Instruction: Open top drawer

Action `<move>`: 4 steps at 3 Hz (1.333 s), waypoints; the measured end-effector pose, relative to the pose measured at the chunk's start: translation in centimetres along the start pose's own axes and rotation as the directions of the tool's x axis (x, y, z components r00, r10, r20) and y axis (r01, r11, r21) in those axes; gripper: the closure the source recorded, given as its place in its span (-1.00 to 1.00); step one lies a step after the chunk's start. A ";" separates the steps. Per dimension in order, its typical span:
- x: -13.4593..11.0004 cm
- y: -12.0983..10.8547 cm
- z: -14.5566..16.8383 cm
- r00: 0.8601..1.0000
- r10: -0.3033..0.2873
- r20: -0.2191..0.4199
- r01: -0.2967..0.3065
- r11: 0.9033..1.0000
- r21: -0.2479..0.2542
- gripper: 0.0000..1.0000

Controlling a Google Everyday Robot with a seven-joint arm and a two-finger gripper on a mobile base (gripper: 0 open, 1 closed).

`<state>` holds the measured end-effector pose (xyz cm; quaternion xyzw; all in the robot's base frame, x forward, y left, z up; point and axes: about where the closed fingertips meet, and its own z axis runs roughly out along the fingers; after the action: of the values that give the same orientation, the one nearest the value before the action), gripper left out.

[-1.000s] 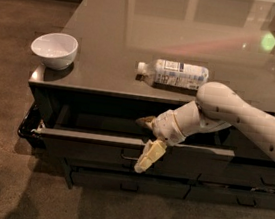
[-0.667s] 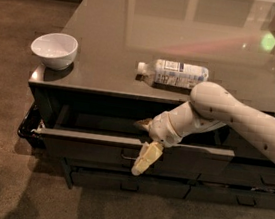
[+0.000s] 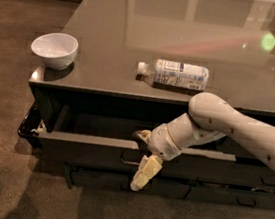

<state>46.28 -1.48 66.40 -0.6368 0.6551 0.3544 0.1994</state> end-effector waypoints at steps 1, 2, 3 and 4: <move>0.0 3.6 0.6 0.999 0.022 0.030 -0.021 0.999 -0.040 -1.00; 0.0 3.7 0.6 0.999 0.023 0.030 -0.022 0.999 -0.041 -1.00; 0.4 7.0 1.4 0.998 0.046 0.052 -0.043 0.998 -0.050 -1.00; 0.2 10.0 1.7 0.995 0.060 0.075 -0.057 0.997 -0.052 -1.00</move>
Offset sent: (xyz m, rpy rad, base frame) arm -0.0710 -0.0070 0.0095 0.1767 0.0011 0.0345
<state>36.13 -1.04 67.22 -0.6080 0.6563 0.4004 0.1980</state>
